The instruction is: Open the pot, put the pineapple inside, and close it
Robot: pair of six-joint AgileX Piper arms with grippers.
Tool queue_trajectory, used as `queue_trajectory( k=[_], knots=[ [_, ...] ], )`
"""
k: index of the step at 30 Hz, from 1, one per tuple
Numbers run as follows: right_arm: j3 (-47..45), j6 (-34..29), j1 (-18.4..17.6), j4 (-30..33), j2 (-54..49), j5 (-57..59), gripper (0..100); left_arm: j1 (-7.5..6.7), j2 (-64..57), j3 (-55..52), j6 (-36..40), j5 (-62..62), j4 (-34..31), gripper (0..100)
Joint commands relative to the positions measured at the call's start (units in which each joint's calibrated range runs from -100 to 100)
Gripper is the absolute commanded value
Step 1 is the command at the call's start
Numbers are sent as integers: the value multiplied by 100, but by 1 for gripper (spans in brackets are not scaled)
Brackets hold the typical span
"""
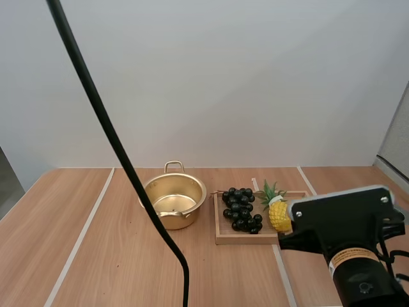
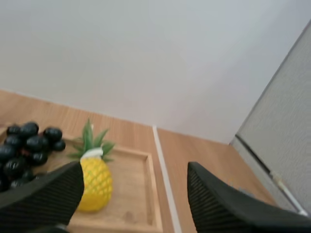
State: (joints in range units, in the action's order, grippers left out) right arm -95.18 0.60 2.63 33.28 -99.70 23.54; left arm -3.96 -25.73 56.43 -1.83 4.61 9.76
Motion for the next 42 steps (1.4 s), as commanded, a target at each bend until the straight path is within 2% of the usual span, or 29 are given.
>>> queue_trajectory(
  k=[1,8,10,13,16,18,26,42],
  knots=[
    [579,-59,19,39,0,-664,100,-19,-32,-24,-21,-44,17,0],
    [2117,-59,19,-255,1332,-629,100,-19,-32,-24,-21,-44,17,0],
    [2572,-59,19,-563,1878,-154,100,-19,-26,-24,-21,-25,17,0],
    [3159,-59,19,-1044,2877,1145,100,-19,-26,-24,-21,-25,17,0],
    [3510,-59,19,-1388,3803,2594,100,-19,-26,-24,-21,-25,17,0],
    [3550,-26,19,-1437,4337,2990,100,-19,-26,-24,-21,-25,17,0],
    [3550,404,19,-1451,5749,3035,100,-19,-26,-24,-21,-25,17,0],
    [3550,530,10,-2271,5891,1780,100,-19,-26,-24,-21,31,17,0]
  ],
)
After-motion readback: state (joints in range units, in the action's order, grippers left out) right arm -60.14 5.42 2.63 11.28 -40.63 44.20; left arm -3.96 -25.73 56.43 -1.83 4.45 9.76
